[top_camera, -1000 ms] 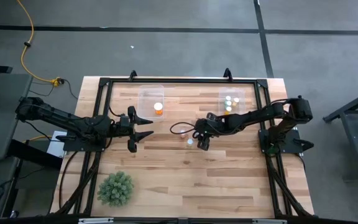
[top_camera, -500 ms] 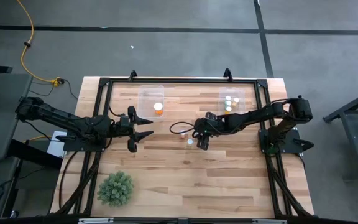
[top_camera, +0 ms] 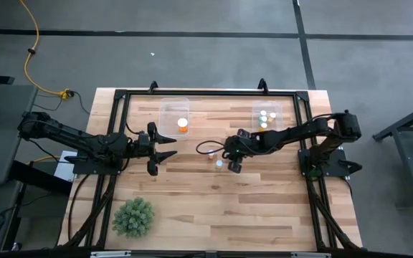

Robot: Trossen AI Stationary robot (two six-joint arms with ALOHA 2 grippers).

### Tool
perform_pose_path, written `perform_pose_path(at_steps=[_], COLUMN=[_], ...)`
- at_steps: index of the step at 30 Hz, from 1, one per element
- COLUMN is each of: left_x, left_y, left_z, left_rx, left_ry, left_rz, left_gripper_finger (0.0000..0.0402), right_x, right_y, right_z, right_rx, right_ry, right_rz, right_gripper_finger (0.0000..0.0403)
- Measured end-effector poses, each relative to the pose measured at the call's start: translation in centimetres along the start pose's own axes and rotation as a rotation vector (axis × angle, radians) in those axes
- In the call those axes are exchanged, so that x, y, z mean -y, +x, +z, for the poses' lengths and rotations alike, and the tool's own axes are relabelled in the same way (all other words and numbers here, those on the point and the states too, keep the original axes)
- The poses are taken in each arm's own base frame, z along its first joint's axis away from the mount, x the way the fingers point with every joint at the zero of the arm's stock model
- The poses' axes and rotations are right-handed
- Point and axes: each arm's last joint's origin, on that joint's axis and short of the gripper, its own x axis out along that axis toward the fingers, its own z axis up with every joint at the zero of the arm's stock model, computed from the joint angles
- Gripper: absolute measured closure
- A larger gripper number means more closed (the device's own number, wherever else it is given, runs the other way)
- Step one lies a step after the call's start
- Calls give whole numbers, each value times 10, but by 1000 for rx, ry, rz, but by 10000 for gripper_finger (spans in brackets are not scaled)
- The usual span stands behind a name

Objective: Pick and place medicine bottles into bin by pill shape (circle, oval)
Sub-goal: Put the blue capsule bottle into the left transparent bin

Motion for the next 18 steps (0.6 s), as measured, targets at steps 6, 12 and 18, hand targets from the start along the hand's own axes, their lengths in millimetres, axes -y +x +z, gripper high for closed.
perform_pose_path(at_steps=[6, 12, 18], left_x=[0, 0, 0], left_y=[0, 0, 0], left_z=[0, 0, -1], left_rx=[0, -1, -8], left_ry=[0, -1, 2], left_rz=[0, 0, 0], left_gripper_finger=[206, 206, 206], right_x=[-2, -12, -11], right_y=[-11, -16, -27], right_z=[0, 7, 11], right_rx=[5, 100, 144], right_ry=[-54, -153, -165], right_rz=[24, 21, -14], right_gripper_finger=[293, 294, 295])
